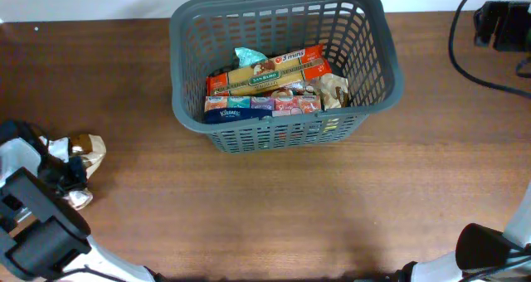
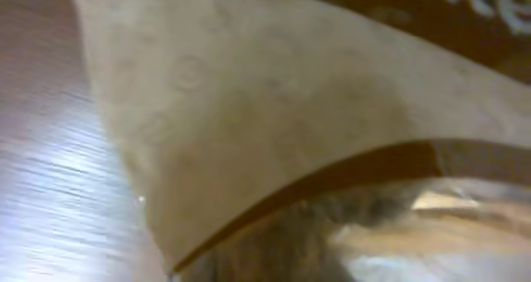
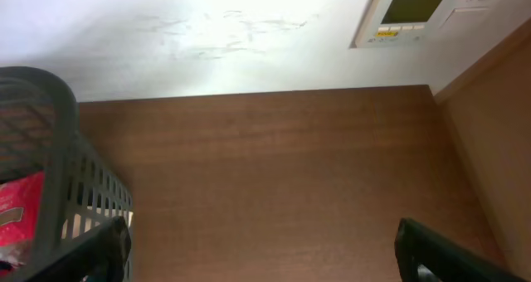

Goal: Pack container
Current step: 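Grasp the crumpled gold snack bag with the left gripper, then drop the gold snack bag into the basket and withdraw left arm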

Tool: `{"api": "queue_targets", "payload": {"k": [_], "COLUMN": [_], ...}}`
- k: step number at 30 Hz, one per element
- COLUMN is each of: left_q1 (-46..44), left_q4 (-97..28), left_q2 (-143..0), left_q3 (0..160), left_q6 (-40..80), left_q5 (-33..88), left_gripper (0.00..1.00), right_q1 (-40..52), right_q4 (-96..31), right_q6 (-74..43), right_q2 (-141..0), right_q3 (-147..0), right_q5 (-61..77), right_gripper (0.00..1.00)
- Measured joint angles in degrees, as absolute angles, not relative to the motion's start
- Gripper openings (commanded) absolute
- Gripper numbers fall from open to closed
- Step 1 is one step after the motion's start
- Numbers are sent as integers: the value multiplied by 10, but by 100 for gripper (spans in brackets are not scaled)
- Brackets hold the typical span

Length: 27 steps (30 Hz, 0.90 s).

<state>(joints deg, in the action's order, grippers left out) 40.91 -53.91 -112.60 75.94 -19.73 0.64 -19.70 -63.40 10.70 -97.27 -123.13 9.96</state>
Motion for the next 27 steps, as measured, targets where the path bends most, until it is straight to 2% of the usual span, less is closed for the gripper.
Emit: {"api": "queue_targets", "payload": {"k": [4, 10, 13, 17, 20, 27], "left_q1": [399, 352, 310, 210, 96, -125], "left_q4": [-665, -842, -892, -913, -915, -917], "left_q2": [-1140, -1141, -1141, -1139, -1132, -1136], "left_q3": [895, 1251, 1417, 1626, 1733, 1749], "left_q6": [-197, -206, -223, -252, -292, -418], "left_q5": [112, 211, 229, 243, 256, 199], "left_gripper": [2, 2, 2, 1, 2, 2], "right_q1": [-197, -197, -197, -197, -197, -197], "right_q4": [-634, -634, -633, -634, -634, -634], "right_q6": [107, 107, 107, 107, 107, 107], "right_q2": [-973, -973, -973, -973, -973, -973], "right_q3": [-1231, -1231, -1231, -1231, -1231, -1231], "right_q5": [99, 100, 100, 99, 99, 100], "right_gripper": [99, 99, 99, 99, 99, 99]}}
